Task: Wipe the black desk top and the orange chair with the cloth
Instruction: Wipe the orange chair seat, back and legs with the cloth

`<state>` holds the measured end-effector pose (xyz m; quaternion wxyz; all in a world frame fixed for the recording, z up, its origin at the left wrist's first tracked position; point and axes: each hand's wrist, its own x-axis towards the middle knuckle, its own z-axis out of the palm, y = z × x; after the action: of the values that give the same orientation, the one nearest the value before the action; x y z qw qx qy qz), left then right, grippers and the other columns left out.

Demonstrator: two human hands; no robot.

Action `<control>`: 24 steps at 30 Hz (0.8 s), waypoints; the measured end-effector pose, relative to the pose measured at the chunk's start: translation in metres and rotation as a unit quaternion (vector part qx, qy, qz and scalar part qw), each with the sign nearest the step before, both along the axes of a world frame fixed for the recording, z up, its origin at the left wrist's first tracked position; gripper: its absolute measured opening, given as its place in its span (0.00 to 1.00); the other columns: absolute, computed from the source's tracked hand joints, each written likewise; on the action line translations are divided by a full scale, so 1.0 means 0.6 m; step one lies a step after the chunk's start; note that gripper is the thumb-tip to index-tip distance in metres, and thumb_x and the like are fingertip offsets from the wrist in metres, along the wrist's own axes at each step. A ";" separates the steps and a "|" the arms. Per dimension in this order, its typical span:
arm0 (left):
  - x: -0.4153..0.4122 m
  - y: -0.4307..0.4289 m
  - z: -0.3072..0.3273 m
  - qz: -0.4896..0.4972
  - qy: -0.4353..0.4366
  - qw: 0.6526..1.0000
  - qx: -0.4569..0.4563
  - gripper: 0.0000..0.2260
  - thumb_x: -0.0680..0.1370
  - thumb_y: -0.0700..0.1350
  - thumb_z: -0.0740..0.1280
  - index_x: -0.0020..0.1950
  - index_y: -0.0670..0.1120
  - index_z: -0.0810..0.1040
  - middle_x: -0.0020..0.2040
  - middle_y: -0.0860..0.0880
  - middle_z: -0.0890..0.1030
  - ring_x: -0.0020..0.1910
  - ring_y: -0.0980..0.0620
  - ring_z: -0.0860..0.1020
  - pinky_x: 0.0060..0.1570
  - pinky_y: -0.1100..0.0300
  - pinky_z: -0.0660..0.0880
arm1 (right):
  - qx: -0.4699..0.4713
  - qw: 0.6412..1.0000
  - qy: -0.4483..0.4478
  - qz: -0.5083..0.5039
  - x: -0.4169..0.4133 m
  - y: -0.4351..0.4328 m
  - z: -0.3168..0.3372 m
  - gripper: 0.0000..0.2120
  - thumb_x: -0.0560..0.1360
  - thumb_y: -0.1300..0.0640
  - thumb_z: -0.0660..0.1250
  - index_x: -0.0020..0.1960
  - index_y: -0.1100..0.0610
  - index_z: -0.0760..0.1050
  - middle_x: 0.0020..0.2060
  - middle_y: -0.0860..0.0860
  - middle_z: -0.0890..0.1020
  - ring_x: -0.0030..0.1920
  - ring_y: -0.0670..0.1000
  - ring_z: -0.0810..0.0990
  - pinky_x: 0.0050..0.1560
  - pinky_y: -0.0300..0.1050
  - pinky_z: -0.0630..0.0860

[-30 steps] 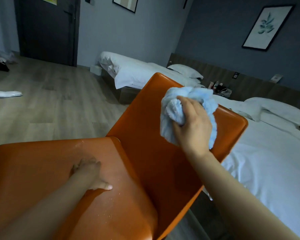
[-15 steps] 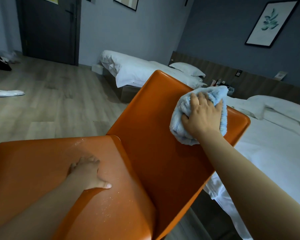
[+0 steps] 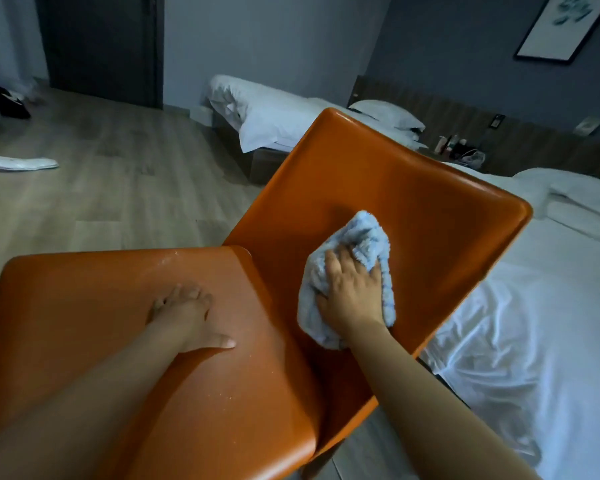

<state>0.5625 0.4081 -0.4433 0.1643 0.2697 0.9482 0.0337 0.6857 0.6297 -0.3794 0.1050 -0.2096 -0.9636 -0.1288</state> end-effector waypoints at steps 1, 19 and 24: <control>-0.009 0.011 -0.011 0.006 -0.015 1.000 -0.011 0.51 0.65 0.77 0.61 0.79 0.52 0.49 0.80 0.48 0.45 0.78 0.41 0.44 0.74 0.41 0.47 | -0.009 1.000 -0.016 0.000 0.004 -0.011 -0.016 0.30 0.80 0.47 0.55 0.78 0.53 0.48 0.78 0.55 0.52 0.78 0.55 0.51 0.75 0.58 0.46; 0.060 0.008 -0.023 -0.048 0.071 0.990 0.113 0.38 0.75 0.69 0.53 0.79 0.50 0.51 0.80 0.49 0.48 0.78 0.44 0.43 0.75 0.40 0.43 | -0.023 0.952 0.293 0.083 0.098 -0.071 0.081 0.21 0.65 0.57 0.69 0.59 0.54 0.76 0.46 0.53 0.82 0.48 0.58 0.79 0.46 0.52 0.72; 0.109 -0.009 -0.011 -0.081 0.022 0.993 0.084 0.40 0.75 0.70 0.53 0.79 0.50 0.47 0.80 0.49 0.46 0.78 0.44 0.45 0.74 0.40 0.46 | 0.041 0.934 0.349 0.064 0.143 -0.053 0.182 0.19 0.68 0.55 0.67 0.60 0.54 0.75 0.49 0.55 0.81 0.51 0.60 0.78 0.50 0.56 0.71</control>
<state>0.6277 0.4027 -0.4500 0.1222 0.3587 0.9206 0.0940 0.7712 0.5979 -0.2702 0.4512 -0.1744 -0.8715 -0.0804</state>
